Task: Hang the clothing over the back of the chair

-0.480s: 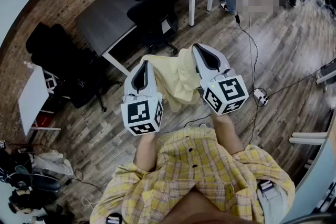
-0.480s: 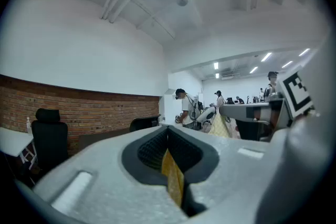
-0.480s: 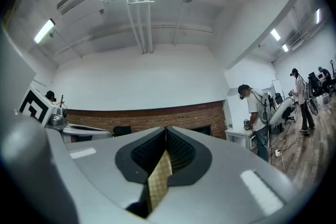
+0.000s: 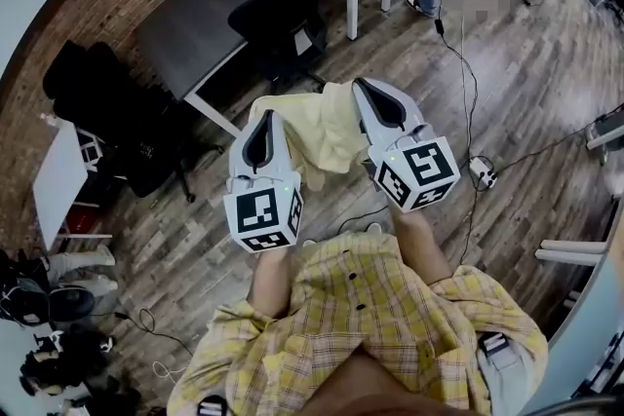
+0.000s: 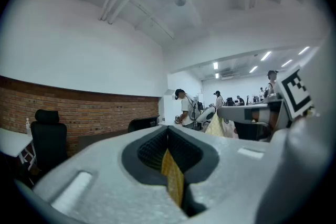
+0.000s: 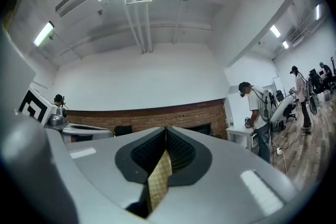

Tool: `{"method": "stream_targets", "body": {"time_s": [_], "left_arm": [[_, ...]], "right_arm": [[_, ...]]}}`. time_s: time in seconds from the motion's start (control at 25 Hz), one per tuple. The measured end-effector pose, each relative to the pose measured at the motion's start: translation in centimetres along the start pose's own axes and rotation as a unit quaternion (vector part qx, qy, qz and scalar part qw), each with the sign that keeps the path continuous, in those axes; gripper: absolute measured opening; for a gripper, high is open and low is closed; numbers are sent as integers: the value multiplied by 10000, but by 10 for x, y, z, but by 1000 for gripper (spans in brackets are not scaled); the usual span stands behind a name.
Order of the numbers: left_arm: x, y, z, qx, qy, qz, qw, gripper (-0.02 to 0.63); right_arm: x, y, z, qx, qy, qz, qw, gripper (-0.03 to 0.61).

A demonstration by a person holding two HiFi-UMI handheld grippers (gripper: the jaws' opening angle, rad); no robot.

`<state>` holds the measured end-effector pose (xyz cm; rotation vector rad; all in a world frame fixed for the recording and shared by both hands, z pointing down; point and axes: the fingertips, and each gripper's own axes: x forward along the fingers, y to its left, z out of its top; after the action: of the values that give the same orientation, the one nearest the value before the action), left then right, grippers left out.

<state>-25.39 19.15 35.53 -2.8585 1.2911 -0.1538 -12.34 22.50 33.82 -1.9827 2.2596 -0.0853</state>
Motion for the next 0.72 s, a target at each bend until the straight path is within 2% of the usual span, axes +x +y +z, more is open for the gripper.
{"method": "stream_targets", "body": {"time_s": [0.4,0.72], "left_arm": [[6,-18,3,15,-46,210,9998,5],[11,-54,5,76,-115,471,9988,5]], "right_arm": [[-4,-18,8,-11,-58,216,9998,11],[-19,-41,11,14,-118,533,9985,11]]}}
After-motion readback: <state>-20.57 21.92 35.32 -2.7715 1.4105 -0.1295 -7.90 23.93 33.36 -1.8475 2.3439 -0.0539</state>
